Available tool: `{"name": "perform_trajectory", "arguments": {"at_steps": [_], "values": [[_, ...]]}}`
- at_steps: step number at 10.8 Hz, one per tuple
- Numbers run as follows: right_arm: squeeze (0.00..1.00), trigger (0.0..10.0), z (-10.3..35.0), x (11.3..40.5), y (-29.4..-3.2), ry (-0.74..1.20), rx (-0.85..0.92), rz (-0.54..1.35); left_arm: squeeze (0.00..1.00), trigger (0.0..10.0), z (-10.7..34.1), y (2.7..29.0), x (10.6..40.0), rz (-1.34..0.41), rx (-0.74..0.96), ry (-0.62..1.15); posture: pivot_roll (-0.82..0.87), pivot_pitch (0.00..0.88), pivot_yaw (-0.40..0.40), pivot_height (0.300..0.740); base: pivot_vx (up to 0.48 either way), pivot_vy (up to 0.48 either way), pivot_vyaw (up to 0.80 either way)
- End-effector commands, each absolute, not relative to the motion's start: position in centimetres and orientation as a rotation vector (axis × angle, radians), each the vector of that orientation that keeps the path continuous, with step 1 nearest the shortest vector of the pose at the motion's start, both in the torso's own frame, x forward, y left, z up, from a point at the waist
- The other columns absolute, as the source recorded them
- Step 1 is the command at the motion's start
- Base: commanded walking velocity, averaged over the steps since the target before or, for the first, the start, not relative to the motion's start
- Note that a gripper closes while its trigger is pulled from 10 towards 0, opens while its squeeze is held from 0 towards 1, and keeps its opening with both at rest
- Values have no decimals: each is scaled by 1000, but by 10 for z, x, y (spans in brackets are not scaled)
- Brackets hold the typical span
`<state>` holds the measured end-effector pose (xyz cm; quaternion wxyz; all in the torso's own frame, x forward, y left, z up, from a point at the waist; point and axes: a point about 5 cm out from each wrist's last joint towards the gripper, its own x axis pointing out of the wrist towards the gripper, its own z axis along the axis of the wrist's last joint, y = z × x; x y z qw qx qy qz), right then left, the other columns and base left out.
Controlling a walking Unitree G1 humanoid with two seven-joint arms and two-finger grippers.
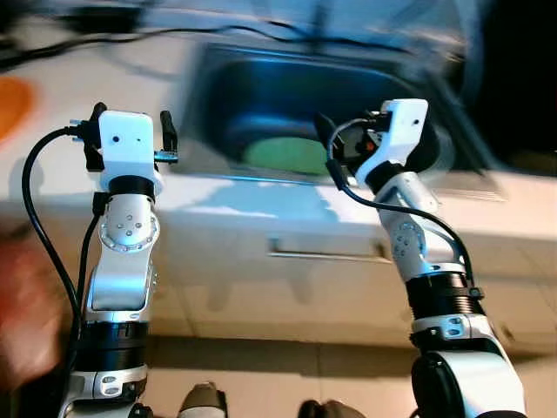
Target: Kitchen organization
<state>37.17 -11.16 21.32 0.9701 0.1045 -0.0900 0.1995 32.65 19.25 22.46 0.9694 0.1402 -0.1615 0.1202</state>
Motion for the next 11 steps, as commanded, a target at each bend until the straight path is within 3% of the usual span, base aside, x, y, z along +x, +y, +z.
{"name": "perform_trajectory", "arguments": {"at_steps": [1, 3, 9, 11], "values": [[0, 10000, 217, 370, -114, -187, 220, 393, 0, 10000, 224, 193, 328, 252, 257, -314, 72, 71, -58, 740, 0, 0, 0], [0, 10000, 218, 369, -116, -187, 224, 379, 0, 10000, 223, 193, 329, 242, 241, -303, 73, 72, -56, 740, 0, 0, 0], [0, 10000, 222, 368, -119, -199, 220, 341, 0, 10000, 219, 195, 334, 230, 246, -258, 67, 76, -51, 740, 0, 399, 0], [0, 10000, 223, 368, -122, -202, 219, 327, 0, 10000, 220, 189, 334, 190, 269, -276, 67, 78, -47, 740, 0, 0, 0]]}}
